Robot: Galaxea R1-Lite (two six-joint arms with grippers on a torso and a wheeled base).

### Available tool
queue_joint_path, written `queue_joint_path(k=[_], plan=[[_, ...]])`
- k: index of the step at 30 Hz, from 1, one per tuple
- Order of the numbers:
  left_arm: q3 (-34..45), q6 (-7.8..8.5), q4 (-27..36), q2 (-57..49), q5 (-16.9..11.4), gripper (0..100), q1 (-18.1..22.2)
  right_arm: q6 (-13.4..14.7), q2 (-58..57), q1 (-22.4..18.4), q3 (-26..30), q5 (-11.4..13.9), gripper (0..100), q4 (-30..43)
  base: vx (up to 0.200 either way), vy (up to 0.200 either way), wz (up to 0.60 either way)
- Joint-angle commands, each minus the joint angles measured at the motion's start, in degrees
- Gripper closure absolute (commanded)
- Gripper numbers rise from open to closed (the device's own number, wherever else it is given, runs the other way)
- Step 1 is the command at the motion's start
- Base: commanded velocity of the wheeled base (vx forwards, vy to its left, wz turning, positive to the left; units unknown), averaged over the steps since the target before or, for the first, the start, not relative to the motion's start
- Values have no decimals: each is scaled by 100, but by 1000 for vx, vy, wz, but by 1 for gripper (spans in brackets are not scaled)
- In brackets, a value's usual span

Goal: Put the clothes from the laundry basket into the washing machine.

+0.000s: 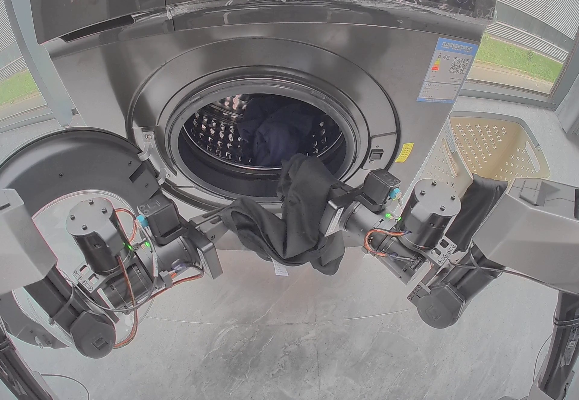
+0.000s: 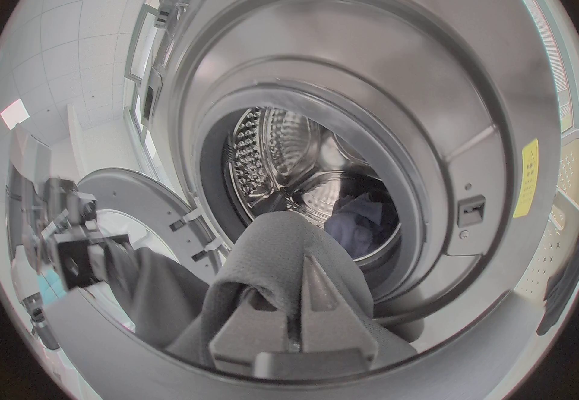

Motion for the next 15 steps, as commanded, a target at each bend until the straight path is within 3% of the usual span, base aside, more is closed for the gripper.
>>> queue_joint_path(k=[1,5,6,13,15], plan=[[134,205,-21,576,-17,100,211,6,-198,118,18,0,100,-6,0,0,0],[134,258,-30,656,-52,100,325,6,-189,136,1,0,100,3,0,0,0],[151,266,-30,656,-105,0,351,6,-189,136,1,0,100,3,0,0,0],[485,266,-30,664,-219,0,343,6,-180,118,-43,-8,100,12,0,0,0],[775,363,-30,735,-421,0,325,6,-180,101,-87,0,100,12,0,0,0]])
